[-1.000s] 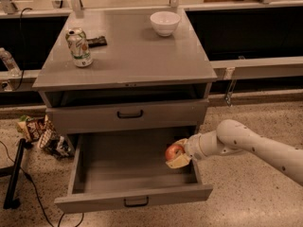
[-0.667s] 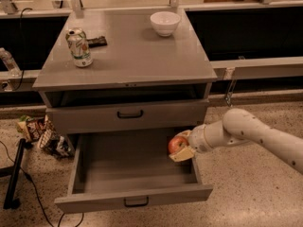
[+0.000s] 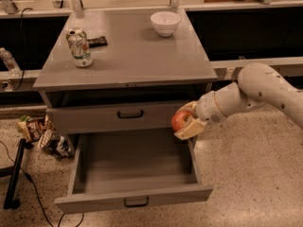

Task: Pick apple from middle drawer and place on counter

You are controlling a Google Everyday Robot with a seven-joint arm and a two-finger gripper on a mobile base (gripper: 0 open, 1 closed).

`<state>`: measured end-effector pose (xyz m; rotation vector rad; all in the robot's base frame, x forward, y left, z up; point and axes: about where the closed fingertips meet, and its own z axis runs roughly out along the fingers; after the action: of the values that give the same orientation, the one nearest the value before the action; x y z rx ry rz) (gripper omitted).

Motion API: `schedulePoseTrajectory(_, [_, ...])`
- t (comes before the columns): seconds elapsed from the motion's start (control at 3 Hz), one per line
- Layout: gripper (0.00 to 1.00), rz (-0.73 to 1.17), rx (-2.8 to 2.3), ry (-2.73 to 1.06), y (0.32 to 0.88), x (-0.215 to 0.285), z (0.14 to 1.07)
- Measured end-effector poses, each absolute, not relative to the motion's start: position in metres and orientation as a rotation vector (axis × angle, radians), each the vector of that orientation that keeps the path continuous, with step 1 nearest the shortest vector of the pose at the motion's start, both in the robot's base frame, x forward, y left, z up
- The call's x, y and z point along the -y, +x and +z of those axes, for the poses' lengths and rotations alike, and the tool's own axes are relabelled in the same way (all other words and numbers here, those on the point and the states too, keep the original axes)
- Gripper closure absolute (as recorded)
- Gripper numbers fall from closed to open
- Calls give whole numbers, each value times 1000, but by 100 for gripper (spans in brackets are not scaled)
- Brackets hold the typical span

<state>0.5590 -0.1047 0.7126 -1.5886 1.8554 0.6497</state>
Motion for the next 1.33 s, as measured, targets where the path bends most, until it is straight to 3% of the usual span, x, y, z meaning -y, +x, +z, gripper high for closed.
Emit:
schedulePoseTrajectory(0.67, [100, 655, -1848, -1617, 563, 101, 707])
schedulePoseTrajectory(1.33, [100, 665, -1921, -1669, 620, 123, 777])
